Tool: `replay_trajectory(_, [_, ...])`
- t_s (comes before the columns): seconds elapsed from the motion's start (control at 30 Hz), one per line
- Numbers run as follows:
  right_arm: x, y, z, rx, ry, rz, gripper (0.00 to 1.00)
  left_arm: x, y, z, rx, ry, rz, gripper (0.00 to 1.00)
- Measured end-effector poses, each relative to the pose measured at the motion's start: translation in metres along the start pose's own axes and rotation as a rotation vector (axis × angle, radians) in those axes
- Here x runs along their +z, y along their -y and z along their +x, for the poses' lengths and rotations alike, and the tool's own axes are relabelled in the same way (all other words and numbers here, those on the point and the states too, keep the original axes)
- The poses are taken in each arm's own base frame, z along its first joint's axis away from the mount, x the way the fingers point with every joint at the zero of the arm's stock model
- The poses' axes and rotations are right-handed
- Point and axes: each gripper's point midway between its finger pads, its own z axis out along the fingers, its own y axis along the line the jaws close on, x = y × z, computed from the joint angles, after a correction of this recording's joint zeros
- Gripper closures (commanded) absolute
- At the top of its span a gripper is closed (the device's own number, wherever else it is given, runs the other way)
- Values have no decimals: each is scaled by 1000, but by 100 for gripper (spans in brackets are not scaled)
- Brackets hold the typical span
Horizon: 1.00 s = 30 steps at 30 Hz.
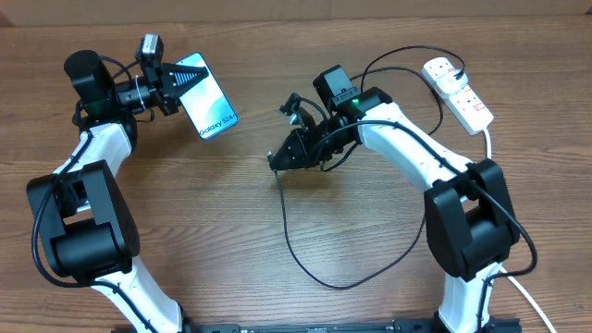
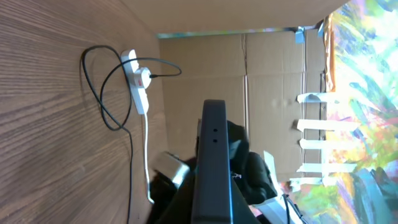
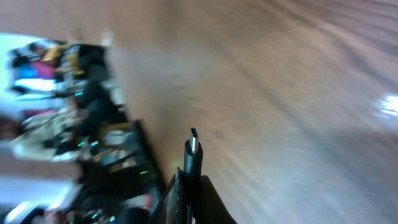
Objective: Plug charger to phone and switch on socket
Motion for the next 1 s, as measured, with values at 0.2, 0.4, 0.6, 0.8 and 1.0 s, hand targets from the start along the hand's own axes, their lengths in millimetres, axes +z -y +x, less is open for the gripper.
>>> replay_trajectory(0.2, [-12, -59, -9, -141, 49, -141, 96, 0, 1, 2, 0, -13, 4, 96])
replay_trajectory(0.4, [8, -92, -16, -203, 53, -213, 96, 5, 1, 6, 0, -32, 7, 96])
replay_trajectory(0.6, [18, -104, -16, -164, 40, -231, 96, 14, 2, 10, 0, -55, 9, 96])
replay_trajectory(0.8, [18, -99, -19, -112, 50, -201, 96, 16, 2, 11, 0, -61, 9, 96])
replay_trajectory(1.0, [15, -87, -26, -69, 82, -152, 96, 16, 2, 11, 0, -61, 9, 96])
